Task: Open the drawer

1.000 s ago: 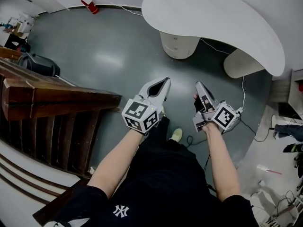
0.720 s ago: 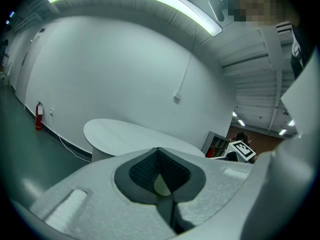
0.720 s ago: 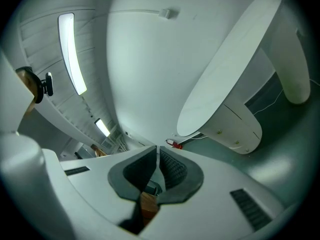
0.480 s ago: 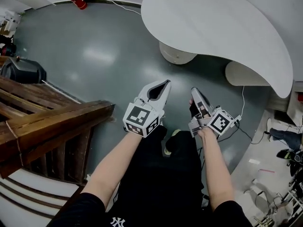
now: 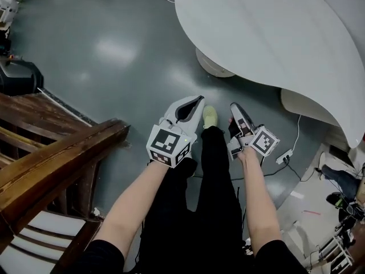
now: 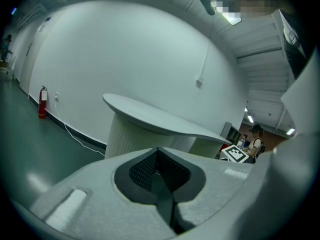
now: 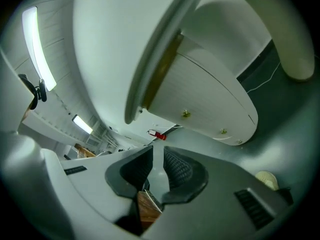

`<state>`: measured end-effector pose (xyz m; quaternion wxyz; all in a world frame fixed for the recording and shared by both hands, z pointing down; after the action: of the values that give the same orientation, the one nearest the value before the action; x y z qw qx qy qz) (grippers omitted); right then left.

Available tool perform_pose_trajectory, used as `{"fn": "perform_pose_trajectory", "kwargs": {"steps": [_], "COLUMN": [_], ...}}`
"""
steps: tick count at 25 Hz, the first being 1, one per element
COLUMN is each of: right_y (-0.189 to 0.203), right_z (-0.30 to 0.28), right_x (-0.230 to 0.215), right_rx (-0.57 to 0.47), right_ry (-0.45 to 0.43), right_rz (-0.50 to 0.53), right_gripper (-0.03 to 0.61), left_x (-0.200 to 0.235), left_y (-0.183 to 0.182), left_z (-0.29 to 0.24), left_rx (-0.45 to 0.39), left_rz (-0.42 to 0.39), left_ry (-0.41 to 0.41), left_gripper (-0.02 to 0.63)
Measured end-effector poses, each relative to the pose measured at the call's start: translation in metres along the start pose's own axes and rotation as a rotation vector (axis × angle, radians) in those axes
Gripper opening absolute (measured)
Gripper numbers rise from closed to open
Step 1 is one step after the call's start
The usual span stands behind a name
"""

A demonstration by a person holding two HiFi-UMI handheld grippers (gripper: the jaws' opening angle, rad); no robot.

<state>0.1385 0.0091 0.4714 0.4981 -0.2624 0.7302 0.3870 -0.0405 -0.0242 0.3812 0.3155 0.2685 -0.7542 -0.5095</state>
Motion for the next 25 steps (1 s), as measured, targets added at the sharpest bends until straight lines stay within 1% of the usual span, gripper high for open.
{"fn": "perform_pose_trajectory", "kwargs": {"steps": [6, 8, 10, 11, 13, 14, 16, 18, 22, 25], "right_y": [0.000, 0.007, 0.011, 0.009, 0.008, 0.009, 0.012, 0.017, 0.024, 0.023], "right_z": [-0.067, -0.083, -0.099, -0.109, -0.132, -0.138, -0.146, -0.153, -0.170, -0.188], "right_x": [-0.112, -0.163, -0.222, -0.248, -0.289, -0.306, -0.336, -0.362, -0.407, -0.434], "right_rx": [0.021, 0.026, 0.025, 0.023, 0.006, -0.001, -0.001, 0.008, 0.034, 0.029], "right_ry": [0.014, 0.064, 0.164, 0.195, 0.180, 0.176, 0.191, 0.200, 0.240, 0.250], "right_rz": [-0.021, -0.060, -0.118, -0.131, -0.177, -0.202, -0.220, -0.236, -0.223, -0.245], "right_gripper": [0.074, 0.081, 0.089, 0.092, 0.095, 0.097, 0.103, 0.112, 0.127, 0.137], "left_x": [0.053, 0.067, 0.084, 0.093, 0.108, 0.113, 0.119, 0.123, 0.133, 0.140], "left_y": [0.073, 0.103, 0.132, 0.146, 0.171, 0.183, 0.202, 0.217, 0.242, 0.260], "left_z": [-0.057, -0.078, -0.106, -0.121, -0.147, -0.156, -0.169, -0.177, -0.189, -0.202], "left_rx": [0.014, 0.027, 0.044, 0.052, 0.065, 0.069, 0.071, 0.067, 0.052, 0.057], "left_rz": [0.008, 0.009, 0.012, 0.014, 0.024, 0.034, 0.045, 0.041, 0.026, 0.013], "left_ry": [-0.004, 0.003, 0.007, 0.007, 0.007, 0.007, 0.011, 0.019, 0.029, 0.034], "left_gripper": [0.008, 0.008, 0.008, 0.008, 0.008, 0.008, 0.008, 0.008, 0.008, 0.008]}}
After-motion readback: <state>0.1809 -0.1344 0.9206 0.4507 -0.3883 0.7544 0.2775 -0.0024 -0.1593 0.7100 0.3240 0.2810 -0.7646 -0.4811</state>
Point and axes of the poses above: the fingertips, and each gripper's own axes: z backward along the fingers, x to its left, y out of its underside, the point moved 5 cm from there along z, backward along the fingers, and after that the axes turned 8 degrees about -z, right-handed, at the moved point
